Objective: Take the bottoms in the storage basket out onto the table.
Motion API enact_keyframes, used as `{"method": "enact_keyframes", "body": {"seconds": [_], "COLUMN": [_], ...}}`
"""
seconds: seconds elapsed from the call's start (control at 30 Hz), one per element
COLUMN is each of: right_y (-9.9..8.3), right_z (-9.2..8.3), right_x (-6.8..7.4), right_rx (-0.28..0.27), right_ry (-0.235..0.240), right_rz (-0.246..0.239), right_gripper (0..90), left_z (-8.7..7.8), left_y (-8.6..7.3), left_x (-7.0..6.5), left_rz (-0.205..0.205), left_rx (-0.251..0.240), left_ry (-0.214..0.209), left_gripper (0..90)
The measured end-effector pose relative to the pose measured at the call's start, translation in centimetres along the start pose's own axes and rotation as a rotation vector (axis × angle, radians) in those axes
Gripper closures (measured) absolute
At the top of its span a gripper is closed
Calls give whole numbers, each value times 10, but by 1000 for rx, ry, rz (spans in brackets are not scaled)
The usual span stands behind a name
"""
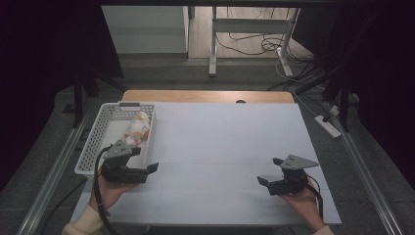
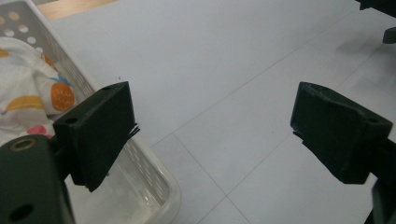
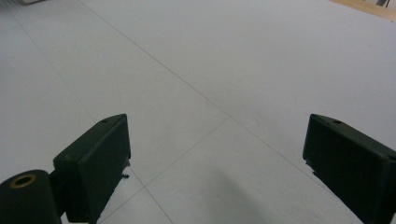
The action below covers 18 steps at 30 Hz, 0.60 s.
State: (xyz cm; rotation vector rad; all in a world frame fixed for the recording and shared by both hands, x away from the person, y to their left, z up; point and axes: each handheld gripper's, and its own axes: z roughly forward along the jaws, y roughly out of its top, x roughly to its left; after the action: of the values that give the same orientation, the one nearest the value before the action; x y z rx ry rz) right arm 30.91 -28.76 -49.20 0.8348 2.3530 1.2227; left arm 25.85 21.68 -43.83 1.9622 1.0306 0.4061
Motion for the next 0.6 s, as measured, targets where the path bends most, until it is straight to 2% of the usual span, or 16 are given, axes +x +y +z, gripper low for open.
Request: {"method": "enact_keyframes", "body": {"seconds": [0.3,0.37,0.6], "right_y": [0,0,0], "right_z": [1,1,1], "right_x": [0,0,0], "right_rx": [4,6,3], "right_ry": [0,1,2], "right_rz": [-1,-1,0], "right_gripper": [75,75,75], "left_z": [-2,-1,-1], "left_y": [9,11,16], "left_x": [1,4,8], "left_rz": [9,6,0], "left_rx": [-13,-10,-14], "left_ry": [5,21,30], "left_gripper": [130,131,132]}}
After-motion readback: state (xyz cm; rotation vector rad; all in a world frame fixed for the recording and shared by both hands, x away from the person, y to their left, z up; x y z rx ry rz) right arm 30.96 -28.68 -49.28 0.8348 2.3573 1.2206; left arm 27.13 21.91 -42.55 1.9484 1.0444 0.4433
